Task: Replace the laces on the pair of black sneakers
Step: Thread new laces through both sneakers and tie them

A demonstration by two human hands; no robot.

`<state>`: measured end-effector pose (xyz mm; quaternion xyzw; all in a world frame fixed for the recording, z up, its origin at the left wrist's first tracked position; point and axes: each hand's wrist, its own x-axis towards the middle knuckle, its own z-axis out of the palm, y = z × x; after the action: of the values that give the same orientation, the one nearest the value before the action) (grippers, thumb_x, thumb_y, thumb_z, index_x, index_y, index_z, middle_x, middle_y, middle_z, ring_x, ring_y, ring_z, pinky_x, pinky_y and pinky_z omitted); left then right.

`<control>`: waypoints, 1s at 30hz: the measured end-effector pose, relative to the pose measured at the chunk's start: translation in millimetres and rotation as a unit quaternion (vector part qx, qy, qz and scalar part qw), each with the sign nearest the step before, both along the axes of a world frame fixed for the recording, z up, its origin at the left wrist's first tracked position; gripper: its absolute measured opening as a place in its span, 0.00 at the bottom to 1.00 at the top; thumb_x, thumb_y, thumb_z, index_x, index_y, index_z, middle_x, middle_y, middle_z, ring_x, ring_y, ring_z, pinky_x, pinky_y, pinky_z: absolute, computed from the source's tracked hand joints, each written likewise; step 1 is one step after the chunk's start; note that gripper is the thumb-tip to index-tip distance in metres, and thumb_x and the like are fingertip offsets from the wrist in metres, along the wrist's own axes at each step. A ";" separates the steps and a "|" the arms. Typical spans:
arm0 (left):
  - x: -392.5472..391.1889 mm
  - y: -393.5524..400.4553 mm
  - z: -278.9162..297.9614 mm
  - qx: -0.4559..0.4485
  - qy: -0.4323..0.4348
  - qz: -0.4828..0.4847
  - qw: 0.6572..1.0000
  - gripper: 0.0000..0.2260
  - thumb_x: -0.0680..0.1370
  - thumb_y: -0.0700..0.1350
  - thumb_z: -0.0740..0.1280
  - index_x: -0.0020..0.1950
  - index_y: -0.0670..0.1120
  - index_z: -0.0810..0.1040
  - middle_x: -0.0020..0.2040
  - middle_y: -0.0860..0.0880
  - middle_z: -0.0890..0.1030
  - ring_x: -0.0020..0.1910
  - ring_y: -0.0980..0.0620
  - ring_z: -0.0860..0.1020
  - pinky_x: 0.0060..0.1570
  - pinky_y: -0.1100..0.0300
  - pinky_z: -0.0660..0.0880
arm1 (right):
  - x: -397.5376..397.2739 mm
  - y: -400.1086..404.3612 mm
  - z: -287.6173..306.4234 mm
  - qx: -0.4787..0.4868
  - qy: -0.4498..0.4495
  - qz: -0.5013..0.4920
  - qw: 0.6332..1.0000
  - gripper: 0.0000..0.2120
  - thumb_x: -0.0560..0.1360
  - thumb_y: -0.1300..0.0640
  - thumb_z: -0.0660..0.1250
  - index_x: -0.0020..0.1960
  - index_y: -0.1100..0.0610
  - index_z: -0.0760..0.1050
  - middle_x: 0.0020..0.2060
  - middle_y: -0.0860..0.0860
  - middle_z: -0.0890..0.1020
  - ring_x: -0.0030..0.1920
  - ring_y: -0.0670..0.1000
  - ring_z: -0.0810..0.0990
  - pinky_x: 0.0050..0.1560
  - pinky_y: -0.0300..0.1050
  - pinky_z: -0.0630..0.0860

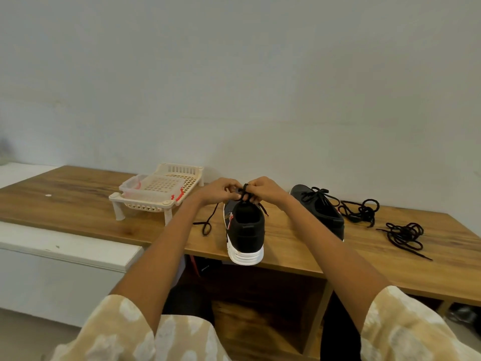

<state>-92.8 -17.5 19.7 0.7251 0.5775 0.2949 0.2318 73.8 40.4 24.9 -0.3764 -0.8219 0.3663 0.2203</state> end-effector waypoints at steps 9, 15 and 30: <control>-34.1 -10.1 -3.4 0.082 -0.209 0.172 0.959 0.12 0.76 0.44 0.65 0.33 0.44 0.75 0.35 0.50 0.75 0.41 0.49 0.74 0.46 0.55 0.69 | 5.8 1.0 -2.1 -0.039 0.054 0.004 0.998 0.08 0.79 0.62 0.59 0.48 0.61 0.77 0.38 0.52 0.82 0.34 0.44 0.78 0.38 0.34 0.77; -44.8 -29.4 -7.5 -0.123 -0.109 0.117 0.979 0.10 0.80 0.45 0.58 0.48 0.42 0.76 0.48 0.46 0.78 0.44 0.54 0.78 0.44 0.61 0.70 | 11.4 2.3 -3.2 -0.037 0.059 0.034 0.997 0.09 0.79 0.64 0.60 0.49 0.60 0.79 0.38 0.51 0.82 0.35 0.44 0.79 0.39 0.32 0.78; 4.2 9.5 -7.7 -0.008 -0.081 0.002 0.997 0.05 0.77 0.38 0.66 0.49 0.44 0.81 0.44 0.48 0.80 0.45 0.55 0.76 0.50 0.62 0.72 | 22.1 3.4 -2.5 -0.012 0.070 0.066 0.995 0.06 0.76 0.63 0.67 0.51 0.58 0.81 0.43 0.54 0.83 0.42 0.49 0.84 0.44 0.39 0.81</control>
<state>-88.6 -8.0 12.0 0.6961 0.5604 0.3485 0.2828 95.9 43.8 22.4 -0.2972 -0.8233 0.4152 0.2479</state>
